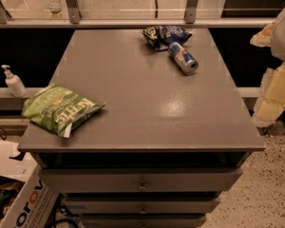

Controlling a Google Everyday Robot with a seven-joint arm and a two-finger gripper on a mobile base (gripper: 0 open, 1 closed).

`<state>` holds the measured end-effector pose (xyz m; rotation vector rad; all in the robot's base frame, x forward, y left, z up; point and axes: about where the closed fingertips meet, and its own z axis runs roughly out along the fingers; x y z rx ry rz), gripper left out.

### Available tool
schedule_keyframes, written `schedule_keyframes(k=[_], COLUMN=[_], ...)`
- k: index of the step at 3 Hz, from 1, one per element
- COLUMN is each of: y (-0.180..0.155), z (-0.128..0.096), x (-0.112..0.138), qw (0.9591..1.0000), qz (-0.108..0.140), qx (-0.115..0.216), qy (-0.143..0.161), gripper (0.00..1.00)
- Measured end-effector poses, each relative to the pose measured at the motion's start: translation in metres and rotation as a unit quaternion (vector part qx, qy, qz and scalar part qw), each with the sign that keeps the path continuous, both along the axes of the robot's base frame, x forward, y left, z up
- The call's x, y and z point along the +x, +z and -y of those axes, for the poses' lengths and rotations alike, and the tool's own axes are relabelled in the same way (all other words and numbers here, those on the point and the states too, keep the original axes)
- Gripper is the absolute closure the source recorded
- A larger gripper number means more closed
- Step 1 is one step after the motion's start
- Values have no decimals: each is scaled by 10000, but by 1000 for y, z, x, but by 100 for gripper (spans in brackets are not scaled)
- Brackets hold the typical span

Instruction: Move green jalapeno chip bag near redbull can

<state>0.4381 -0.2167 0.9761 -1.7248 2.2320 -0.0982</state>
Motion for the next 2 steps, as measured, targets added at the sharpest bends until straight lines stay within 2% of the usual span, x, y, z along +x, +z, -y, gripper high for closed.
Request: schedule_keyframes(k=[1, 2], y=[0, -5], z=[0, -9], x=[0, 6], qw=[10000, 9998], qz=[1, 101], qx=[0, 150], qy=[0, 48], gripper=[0, 0])
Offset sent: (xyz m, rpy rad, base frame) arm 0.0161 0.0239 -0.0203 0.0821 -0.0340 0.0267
